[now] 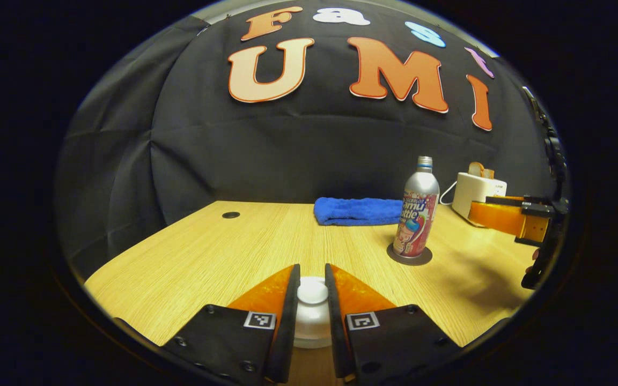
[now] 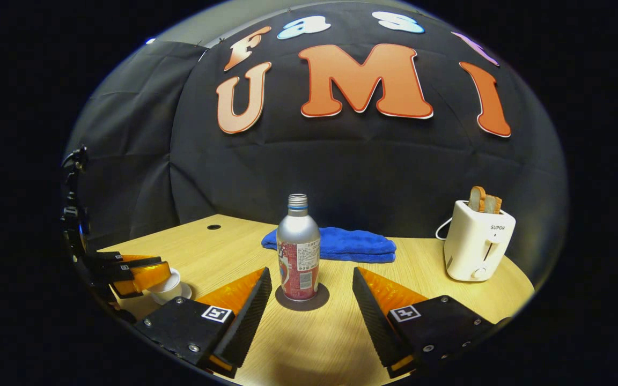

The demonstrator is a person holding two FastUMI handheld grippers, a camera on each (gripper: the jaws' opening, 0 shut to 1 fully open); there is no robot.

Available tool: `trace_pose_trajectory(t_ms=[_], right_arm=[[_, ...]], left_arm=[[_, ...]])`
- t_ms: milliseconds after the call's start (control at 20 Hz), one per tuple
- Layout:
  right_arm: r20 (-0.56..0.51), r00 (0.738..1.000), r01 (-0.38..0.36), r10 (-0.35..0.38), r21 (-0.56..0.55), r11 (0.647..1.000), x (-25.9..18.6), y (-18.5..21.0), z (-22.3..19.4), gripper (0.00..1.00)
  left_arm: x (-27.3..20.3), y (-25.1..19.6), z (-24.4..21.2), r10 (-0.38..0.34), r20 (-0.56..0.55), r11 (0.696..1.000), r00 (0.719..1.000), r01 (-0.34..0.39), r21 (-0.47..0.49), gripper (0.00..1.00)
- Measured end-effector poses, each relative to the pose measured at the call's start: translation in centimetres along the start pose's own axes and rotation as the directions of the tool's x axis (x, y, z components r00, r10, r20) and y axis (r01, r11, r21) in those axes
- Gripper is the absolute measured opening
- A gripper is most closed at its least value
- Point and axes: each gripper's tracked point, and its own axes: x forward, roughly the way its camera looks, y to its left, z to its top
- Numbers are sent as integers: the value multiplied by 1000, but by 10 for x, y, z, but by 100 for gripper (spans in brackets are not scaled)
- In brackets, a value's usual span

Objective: Open the teacup lid with one hand, grasp the water bottle and pour water into the teacup with the other hand; after pouring, place the water bottle on the coaster and then close the teacup lid.

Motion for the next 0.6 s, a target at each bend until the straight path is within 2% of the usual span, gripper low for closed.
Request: trace_pose_trajectory(t_ms=[150,200,250,350,450,500,550,600], right_arm=[[28,1000,15,-15,-8,1000,-9,-3,9,91],[40,999,18,-17,-12,1000,-12,-4,14,92],[54,998,25,-24,-16,1000,-16,-4,18,92],[87,995,41,-39,-22,999,-23,-6,29,92],[121,991,61,-56,-36,997,-30,-9,40,92],[138,988,71,-65,-43,997,-34,-10,45,92],[155,985,82,-74,-48,995,-39,-12,51,91],[174,981,90,-81,-49,995,-43,-13,56,92]], left_arm=[[-2,3,11,6,37,1000,999,-6,1,39],[-5,4,19,13,63,1000,998,-14,4,43],[-9,7,28,30,86,999,996,-31,14,53],[-13,6,46,42,133,998,990,-47,31,55],[-19,-3,67,24,177,999,984,-30,28,61],[-23,-10,77,6,197,1000,980,-12,25,59],[-27,-16,87,-7,218,1000,976,3,23,70],[-30,-20,98,-16,244,1000,970,13,17,73]])
